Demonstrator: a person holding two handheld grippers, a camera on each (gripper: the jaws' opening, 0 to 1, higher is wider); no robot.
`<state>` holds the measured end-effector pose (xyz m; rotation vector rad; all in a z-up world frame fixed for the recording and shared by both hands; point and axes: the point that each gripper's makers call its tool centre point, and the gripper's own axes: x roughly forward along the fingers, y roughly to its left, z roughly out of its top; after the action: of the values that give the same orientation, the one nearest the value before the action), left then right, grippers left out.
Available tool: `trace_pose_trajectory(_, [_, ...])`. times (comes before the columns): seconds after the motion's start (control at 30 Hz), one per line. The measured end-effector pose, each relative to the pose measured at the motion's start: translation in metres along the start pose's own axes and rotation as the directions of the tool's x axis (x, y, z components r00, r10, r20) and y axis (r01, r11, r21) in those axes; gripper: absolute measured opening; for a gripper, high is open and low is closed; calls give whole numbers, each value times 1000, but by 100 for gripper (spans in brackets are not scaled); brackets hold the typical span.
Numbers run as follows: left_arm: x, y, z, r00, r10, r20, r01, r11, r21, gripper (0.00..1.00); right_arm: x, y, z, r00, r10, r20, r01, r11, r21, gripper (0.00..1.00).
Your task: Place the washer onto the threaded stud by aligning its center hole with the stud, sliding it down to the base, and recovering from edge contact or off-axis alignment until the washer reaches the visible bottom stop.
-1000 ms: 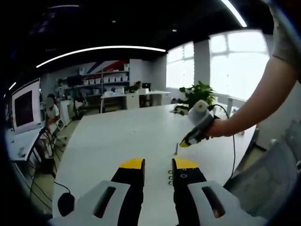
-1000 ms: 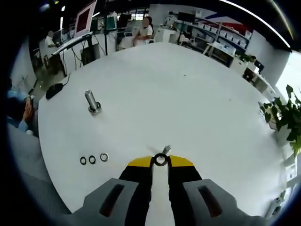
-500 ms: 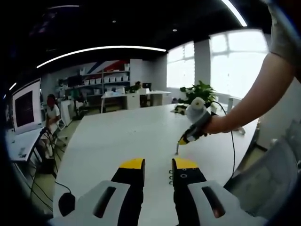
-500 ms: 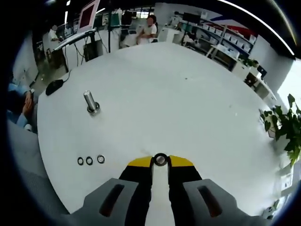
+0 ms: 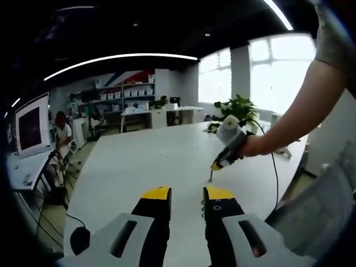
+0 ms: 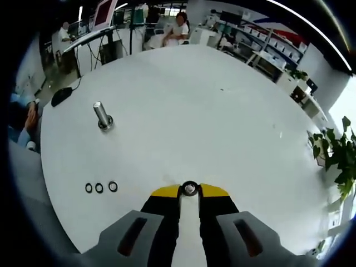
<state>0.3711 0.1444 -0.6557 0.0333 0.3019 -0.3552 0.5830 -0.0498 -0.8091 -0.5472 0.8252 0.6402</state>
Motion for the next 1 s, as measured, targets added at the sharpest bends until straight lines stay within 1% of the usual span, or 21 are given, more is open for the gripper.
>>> trace_pose_trajectory(0.13, [1, 0, -1, 1000, 0, -5, 0, 1000, 1, 21, 3, 0, -2, 1000, 8, -16, -8, 1000, -18, 13])
trace_pose_trajectory(0.3, [0, 0, -1, 1000, 3, -7, -3, 1000, 3, 21, 4, 0, -3, 1000, 14, -19, -14, 1000, -8, 13])
trace_pose_trajectory(0.4, [1, 0, -1, 1000, 3, -9, -3, 1000, 5, 21, 6, 2, -3, 999, 19, -25, -20, 999, -26, 13])
trace_pose_trajectory(0.6, [0, 1, -2, 1000, 7, -13, -7, 1000, 3, 21, 9, -2, -3, 999, 20, -31, -20, 1000, -17, 14])
trace_pose_trajectory(0.87, [0, 2, -2, 1000, 10, -14, -10, 1000, 2, 21, 9, -2, -2, 999, 28, -41, -29, 999, -17, 14])
trace_pose_trajectory(1.0, [1, 2, -2, 1000, 10, -13, -10, 1000, 1, 21, 9, -2, -2, 998, 32, -45, -33, 999, -41, 14])
